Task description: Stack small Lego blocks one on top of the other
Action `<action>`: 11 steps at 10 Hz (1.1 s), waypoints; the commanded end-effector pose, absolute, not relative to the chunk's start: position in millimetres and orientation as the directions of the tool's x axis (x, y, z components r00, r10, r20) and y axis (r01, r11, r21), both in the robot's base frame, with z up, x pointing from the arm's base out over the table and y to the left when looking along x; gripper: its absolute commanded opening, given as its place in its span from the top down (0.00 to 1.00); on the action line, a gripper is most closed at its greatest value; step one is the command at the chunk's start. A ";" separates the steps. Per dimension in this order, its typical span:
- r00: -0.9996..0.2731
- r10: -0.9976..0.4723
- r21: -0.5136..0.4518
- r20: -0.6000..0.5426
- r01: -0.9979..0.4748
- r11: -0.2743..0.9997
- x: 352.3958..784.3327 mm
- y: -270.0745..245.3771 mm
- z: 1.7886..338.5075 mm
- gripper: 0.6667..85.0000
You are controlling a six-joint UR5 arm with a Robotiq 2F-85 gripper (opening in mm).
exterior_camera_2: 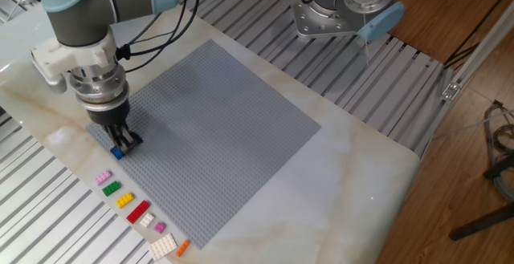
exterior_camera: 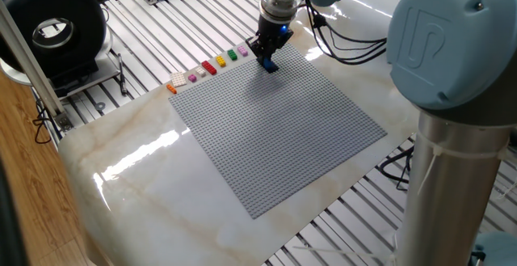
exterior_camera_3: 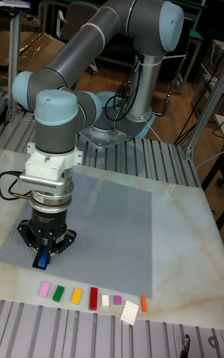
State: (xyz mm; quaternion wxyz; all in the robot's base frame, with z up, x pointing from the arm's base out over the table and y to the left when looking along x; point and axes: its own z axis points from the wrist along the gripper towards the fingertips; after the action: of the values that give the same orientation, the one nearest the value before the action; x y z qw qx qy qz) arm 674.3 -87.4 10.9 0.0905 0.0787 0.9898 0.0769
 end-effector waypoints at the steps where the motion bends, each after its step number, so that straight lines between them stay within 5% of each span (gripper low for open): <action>1: -0.976 0.095 0.178 -0.194 0.060 0.982 677.6 -86.7 13.6 1.00; 5: -0.968 0.134 0.031 -0.213 0.130 0.991 685.5 -130.3 19.6 1.00; 11: -0.973 0.158 0.053 -0.167 0.151 0.987 690.2 -112.7 31.7 1.00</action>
State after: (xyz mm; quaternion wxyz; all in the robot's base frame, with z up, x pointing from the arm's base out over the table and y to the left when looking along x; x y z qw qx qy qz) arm 687.2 -118.1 23.0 0.0992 0.0700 0.9924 0.0209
